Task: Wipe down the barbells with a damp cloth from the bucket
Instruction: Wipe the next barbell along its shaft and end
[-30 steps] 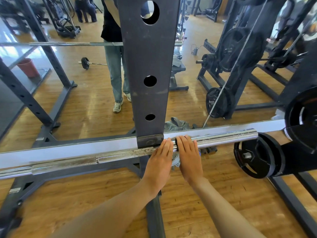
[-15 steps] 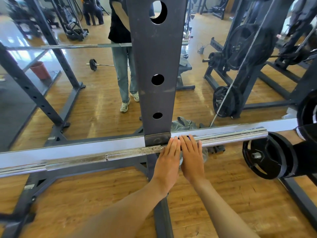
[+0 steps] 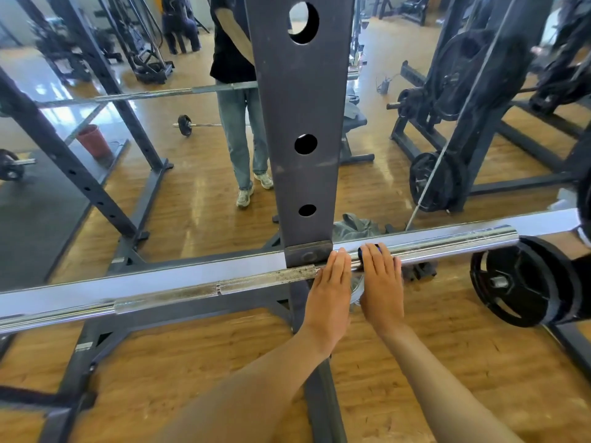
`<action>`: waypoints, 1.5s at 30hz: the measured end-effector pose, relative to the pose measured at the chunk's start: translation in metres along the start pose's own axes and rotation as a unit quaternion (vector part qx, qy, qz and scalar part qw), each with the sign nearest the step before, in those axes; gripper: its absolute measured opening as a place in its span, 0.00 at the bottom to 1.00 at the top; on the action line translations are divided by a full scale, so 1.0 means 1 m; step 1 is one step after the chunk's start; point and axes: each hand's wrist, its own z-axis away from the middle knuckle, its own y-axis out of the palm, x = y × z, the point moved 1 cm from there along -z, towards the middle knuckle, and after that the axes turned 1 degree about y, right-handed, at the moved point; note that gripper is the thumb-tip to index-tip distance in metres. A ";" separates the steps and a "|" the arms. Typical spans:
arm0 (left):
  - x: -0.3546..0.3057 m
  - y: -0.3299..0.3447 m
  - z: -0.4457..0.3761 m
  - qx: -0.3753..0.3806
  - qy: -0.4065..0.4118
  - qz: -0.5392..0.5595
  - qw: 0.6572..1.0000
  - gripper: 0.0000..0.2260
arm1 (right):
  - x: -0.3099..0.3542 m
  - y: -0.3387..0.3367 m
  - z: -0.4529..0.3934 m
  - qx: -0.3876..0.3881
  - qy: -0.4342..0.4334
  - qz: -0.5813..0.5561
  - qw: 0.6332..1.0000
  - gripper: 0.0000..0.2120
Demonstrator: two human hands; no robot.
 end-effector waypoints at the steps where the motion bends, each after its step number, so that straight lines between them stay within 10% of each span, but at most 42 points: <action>1: 0.001 0.001 0.000 0.001 0.000 0.001 1.000 0.44 | -0.005 -0.001 0.001 0.001 -0.040 0.023 0.999 0.43; 5: 0.002 0.001 0.000 0.008 0.008 -0.005 1.000 0.44 | -0.020 -0.009 -0.004 0.012 0.077 0.012 0.997 0.42; 9: 0.002 0.000 0.000 0.008 0.004 -0.023 1.000 0.43 | -0.007 -0.002 0.000 0.017 -0.045 0.040 0.998 0.46; 14: 0.002 -0.007 -0.001 0.020 0.010 -0.024 0.999 0.43 | 0.000 -0.008 -0.001 0.016 0.083 0.008 0.996 0.43; 18: 0.000 -0.013 -0.002 0.012 0.008 -0.024 1.000 0.43 | 0.005 -0.008 0.003 0.018 -0.070 0.044 0.996 0.41; 22: -0.002 -0.017 -0.004 0.031 0.002 -0.028 0.999 0.42 | 0.006 -0.010 0.004 0.019 0.079 0.002 0.997 0.42; 26: -0.003 -0.024 -0.006 0.043 0.018 -0.042 0.998 0.41 | 0.002 -0.007 0.012 0.024 -0.015 0.047 0.999 0.45; 30: -0.004 -0.033 -0.007 0.064 0.020 -0.057 0.996 0.41 | -0.004 -0.015 0.004 0.025 0.110 0.016 0.994 0.46; 34: -0.007 -0.037 -0.007 0.059 0.024 -0.056 0.996 0.41 | -0.001 -0.013 0.003 0.040 -0.067 0.079 0.994 0.44; 38: -0.004 -0.035 -0.010 0.070 0.024 -0.082 0.994 0.41 | -0.021 -0.025 -0.004 0.047 0.086 0.047 0.994 0.46; 45: -0.006 -0.040 -0.015 0.078 0.022 -0.047 0.996 0.37 | -0.046 -0.030 -0.007 0.046 0.028 0.059 0.997 0.43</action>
